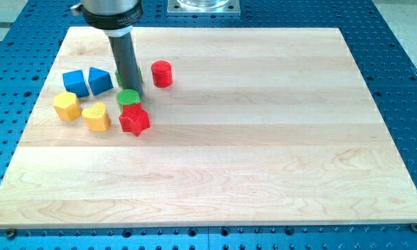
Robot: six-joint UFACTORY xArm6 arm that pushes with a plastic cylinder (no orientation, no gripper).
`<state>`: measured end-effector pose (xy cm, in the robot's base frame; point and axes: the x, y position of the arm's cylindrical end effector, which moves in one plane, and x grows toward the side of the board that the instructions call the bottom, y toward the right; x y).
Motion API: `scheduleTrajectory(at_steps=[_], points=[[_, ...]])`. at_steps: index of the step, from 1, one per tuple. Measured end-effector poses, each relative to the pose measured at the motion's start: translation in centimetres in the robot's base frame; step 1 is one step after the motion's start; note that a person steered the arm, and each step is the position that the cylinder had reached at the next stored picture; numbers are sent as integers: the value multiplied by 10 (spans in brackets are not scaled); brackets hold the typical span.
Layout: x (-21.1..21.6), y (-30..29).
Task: Push the cube and hexagon to the left side of the board
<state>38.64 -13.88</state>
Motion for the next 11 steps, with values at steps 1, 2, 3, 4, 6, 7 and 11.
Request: scheduleTrajectory(at_steps=[1,2,3,4,6,7,11], points=[[1,-15],[2,-34],[-6,-49],[-7,-59],[3,-89],[3,-77],[27,-43]])
